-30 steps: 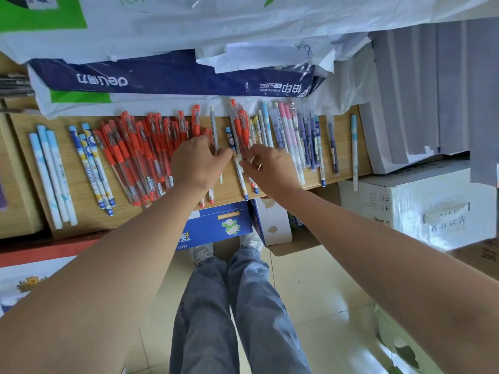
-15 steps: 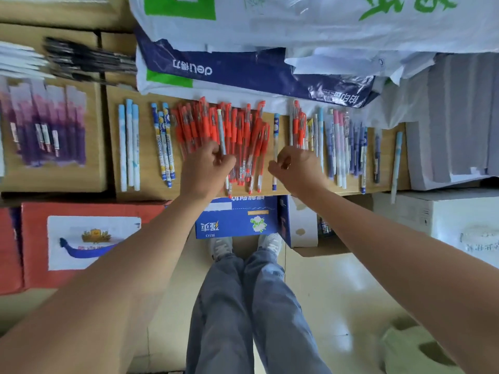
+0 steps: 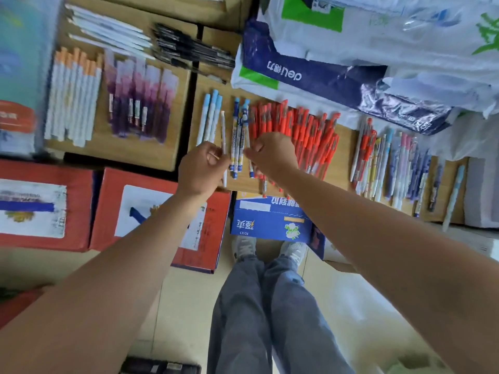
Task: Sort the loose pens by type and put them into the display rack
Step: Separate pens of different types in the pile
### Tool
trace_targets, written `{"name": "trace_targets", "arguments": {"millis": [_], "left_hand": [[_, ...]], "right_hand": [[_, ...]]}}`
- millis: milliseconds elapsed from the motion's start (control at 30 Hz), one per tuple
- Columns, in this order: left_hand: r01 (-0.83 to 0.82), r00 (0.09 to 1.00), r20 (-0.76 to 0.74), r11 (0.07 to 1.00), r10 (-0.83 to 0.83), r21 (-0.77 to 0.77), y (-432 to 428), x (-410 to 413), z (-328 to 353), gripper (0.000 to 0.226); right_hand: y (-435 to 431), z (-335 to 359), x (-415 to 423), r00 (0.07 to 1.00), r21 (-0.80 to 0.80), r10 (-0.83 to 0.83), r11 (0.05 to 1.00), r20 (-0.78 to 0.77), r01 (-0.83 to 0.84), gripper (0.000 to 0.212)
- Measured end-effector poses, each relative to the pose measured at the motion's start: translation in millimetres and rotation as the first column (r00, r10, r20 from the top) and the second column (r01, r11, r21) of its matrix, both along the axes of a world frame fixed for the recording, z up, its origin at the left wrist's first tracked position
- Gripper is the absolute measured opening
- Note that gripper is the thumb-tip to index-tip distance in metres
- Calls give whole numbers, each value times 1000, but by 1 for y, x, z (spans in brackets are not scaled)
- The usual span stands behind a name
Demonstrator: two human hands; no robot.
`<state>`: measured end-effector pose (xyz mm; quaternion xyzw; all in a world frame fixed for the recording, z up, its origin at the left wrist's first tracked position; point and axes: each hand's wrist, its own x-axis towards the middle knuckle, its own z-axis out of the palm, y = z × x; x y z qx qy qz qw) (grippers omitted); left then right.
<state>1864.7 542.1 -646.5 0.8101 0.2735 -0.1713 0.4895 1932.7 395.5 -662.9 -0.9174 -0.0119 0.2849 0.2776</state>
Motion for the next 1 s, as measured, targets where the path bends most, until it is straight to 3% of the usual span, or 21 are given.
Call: {"name": "trace_targets", "arguments": {"millis": [133, 333, 467, 600, 667, 800, 900, 1000], "left_hand": [[-24, 1000, -9, 997, 24, -77, 10, -2, -4, 12], [175, 984, 7, 980, -176, -94, -6, 7, -6, 10], [255, 965, -22, 957, -260, -138, -35, 22, 2, 14], [359, 933, 40, 920, -358, -153, -68, 33, 10, 18], [396, 918, 50, 905, -393, -157, -89, 38, 14, 17], [413, 909, 42, 885, -414, -215, -136, 46, 17, 12], [447, 891, 11, 871, -455, -201, -167, 50, 12, 18], [491, 866, -3, 852, -500, -183, -195, 50, 8, 14]], "right_hand": [[3, -3, -1, 1000, -49, -3, 999, -5, 3, 20], [-9, 13, 2, 958, 368, -176, 895, -227, 252, 28], [-32, 18, 7, 957, 377, -185, 889, -225, 261, 16], [-67, 25, 9, 924, 391, -283, 844, -256, 367, 28], [-93, 27, 7, 905, 371, -375, 826, -202, 425, 33], [-161, 25, 0, 861, 161, -507, 849, -20, 504, 12], [-213, 21, -10, 844, -40, -533, 844, 57, 535, 10], [-246, 17, -20, 875, -135, -476, 864, 92, 485, 15]]}}
